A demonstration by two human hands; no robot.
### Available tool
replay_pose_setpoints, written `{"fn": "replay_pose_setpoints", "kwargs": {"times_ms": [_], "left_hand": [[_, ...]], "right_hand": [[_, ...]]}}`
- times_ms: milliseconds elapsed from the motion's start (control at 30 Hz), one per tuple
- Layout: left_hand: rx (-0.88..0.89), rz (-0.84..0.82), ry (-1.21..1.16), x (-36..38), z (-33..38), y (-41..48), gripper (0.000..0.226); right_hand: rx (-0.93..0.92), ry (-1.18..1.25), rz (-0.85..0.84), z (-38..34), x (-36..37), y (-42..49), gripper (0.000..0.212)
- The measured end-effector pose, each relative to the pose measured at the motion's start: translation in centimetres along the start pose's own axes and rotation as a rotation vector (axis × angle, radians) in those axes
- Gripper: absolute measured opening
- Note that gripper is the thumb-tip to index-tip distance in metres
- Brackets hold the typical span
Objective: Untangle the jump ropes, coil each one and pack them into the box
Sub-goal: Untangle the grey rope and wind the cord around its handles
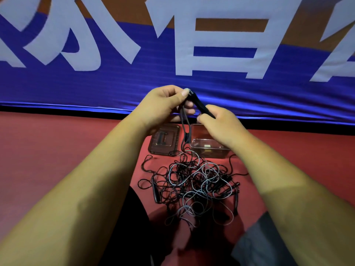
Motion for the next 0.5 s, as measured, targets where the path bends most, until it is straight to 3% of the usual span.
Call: {"fn": "replay_pose_setpoints", "kwargs": {"times_ms": [167, 300, 500], "left_hand": [[-0.047, 0.078, -0.043, 0.6, -0.1, 0.7, 0.031], [-0.123, 0.134, -0.085, 1.5, -0.6, 0.9, 0.035], [-0.169, 0.198, -0.166, 2.4, -1.2, 1.2, 0.035]], "right_hand": [[0.005, -0.043, -0.047, 0.1, 0.7, 0.6, 0.025], [0.106, 0.069, -0.157, 0.8, 1.4, 0.9, 0.023], [0.049, -0.126, -0.136, 1.3, 0.8, 2.2, 0.028]]}}
Point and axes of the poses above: each hand's wrist, its own y-axis towards the middle knuckle, its own x-axis out of the palm, z = x × y, the point moved 2 cm from there along y, towards the middle knuckle, and after that the axes turned 12 degrees about z, right-handed, at the moved point
